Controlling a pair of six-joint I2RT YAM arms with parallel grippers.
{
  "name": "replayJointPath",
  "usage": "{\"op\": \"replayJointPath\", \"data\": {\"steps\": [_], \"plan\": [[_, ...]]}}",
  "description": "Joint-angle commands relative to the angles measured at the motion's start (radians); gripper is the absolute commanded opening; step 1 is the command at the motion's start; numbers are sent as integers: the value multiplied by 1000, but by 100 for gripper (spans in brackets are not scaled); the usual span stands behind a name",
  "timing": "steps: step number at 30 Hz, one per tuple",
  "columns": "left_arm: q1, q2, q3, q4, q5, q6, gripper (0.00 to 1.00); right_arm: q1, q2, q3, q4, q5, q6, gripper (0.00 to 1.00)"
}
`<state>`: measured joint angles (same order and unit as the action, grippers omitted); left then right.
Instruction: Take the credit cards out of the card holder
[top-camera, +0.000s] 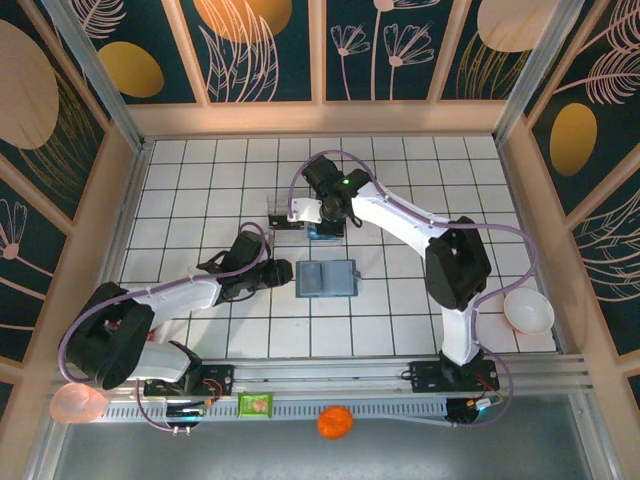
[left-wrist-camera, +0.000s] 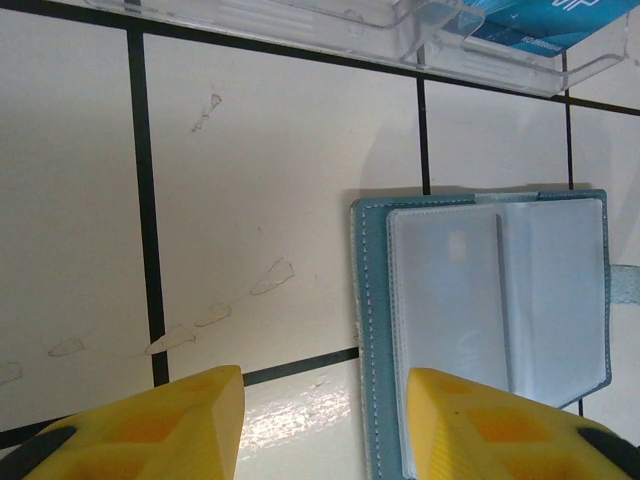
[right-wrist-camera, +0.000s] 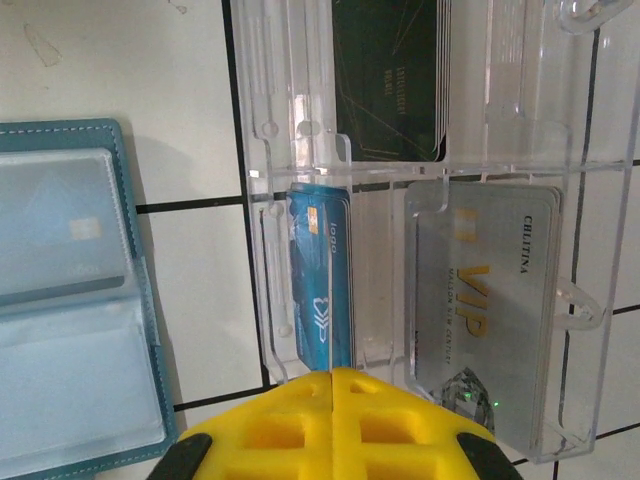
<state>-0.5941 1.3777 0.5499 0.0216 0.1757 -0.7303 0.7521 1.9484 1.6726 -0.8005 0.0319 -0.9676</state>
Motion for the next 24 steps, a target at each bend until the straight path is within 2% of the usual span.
{"op": "replayJointPath", "data": {"steps": [1,24], "plan": [[11,14,24,-17,12,-15,46,-3,26,-1,10,-10,-49,0],[13,29,30,3,23,-14,46,12,101,-16,23,-67,-46,0]]}}
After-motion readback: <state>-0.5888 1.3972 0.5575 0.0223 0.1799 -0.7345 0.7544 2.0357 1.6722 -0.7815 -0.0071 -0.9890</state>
